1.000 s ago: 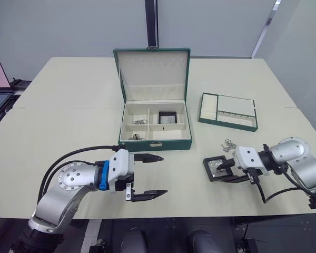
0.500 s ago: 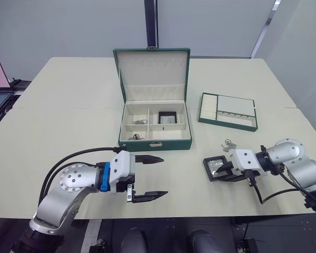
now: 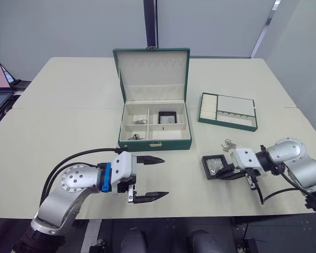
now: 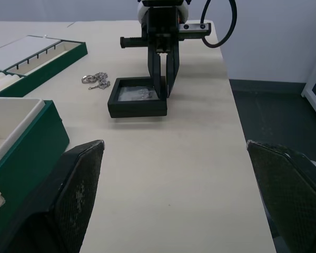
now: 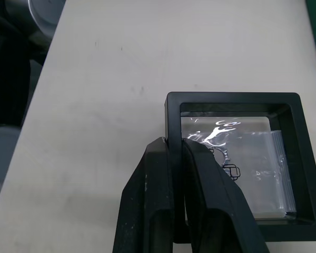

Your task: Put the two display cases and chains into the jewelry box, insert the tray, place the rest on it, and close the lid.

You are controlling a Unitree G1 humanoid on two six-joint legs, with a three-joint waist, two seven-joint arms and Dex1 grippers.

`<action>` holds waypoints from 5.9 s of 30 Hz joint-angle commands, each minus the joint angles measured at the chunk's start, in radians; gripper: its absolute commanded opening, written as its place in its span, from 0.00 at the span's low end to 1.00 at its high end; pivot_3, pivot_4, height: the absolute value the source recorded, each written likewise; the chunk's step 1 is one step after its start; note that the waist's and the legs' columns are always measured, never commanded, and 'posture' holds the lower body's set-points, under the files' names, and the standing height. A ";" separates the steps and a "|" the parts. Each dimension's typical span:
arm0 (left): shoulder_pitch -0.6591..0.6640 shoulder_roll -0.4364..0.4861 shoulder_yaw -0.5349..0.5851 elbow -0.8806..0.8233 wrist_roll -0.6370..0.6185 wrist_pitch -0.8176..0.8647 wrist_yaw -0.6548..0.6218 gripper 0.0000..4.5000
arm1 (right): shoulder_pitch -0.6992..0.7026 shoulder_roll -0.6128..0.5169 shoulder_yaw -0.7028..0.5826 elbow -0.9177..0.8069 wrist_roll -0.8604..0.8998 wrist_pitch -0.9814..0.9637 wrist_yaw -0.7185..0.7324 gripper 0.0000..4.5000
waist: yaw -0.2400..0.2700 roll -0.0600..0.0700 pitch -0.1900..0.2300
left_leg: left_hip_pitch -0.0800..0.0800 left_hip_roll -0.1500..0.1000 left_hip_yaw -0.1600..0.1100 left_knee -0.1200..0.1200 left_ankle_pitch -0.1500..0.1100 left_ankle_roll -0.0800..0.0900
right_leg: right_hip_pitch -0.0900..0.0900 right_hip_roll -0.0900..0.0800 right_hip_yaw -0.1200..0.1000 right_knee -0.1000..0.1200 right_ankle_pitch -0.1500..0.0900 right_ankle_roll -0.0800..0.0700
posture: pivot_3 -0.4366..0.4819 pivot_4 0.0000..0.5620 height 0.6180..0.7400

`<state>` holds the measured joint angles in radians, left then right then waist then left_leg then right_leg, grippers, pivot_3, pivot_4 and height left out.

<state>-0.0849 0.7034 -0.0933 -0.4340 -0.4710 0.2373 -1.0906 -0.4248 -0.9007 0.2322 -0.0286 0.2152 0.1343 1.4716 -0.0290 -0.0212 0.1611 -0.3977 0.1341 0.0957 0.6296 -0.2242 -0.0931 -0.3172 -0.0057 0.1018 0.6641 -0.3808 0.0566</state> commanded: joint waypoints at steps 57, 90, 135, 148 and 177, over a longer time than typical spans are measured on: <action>0.152 -0.162 0.345 -0.092 -0.113 0.079 0.443 1.00 | -1.000 0.713 0.177 1.131 -0.267 0.124 -0.005 0.00 | -0.015 0.001 0.000 | -0.001 0.001 0.015 0.000 0.000 0.000 | -0.019 0.001 0.013 0.015 -0.001 -0.001 | 0.48 0.27 1.00; 0.144 -0.164 0.312 -0.083 -0.093 0.073 0.442 1.00 | -1.000 0.731 0.106 1.203 -0.343 0.088 -0.021 0.36 | -0.026 0.001 0.000 | -0.001 0.001 0.016 0.000 0.000 0.000 | -0.019 0.001 0.014 0.015 -0.001 -0.001 | 0.48 0.27 1.00; 0.174 -0.018 0.742 0.381 0.013 -0.011 0.499 1.00 | 0.103 0.281 -0.653 0.222 0.117 0.147 -0.571 1.00 | -0.028 -0.001 0.000 | -0.001 0.001 0.016 -0.003 0.000 0.000 | -0.017 0.001 0.017 0.012 -0.001 -0.001 | 0.48 0.27 1.00; 0.199 -0.121 0.757 0.431 0.049 -0.108 0.618 1.00 | 0.180 0.331 -0.682 0.302 0.162 0.081 -0.703 1.00 | -0.027 -0.002 0.000 | 0.000 0.001 0.016 -0.003 0.000 0.000 | -0.016 0.001 0.017 0.013 -0.001 -0.001 | 0.48 0.27 1.00; 0.134 -0.161 0.641 0.276 -0.039 -0.036 0.584 1.00 | 0.090 0.227 -0.587 0.252 0.245 0.112 -0.573 1.00 | -0.026 -0.002 0.000 | 0.000 0.001 0.016 -0.002 0.000 0.000 | -0.016 0.001 0.017 0.014 0.000 0.000 | 0.48 0.27 1.00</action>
<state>0.0606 0.5216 0.5619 -0.0807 -0.4782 0.1839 -0.4819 -0.3103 -0.6353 -0.3693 0.2737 0.4459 0.2297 0.8382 -0.0546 -0.0233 0.1608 -0.3979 0.1347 0.1121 0.6275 -0.2241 -0.0935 -0.3333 -0.0047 0.1191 0.6780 -0.3812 0.0565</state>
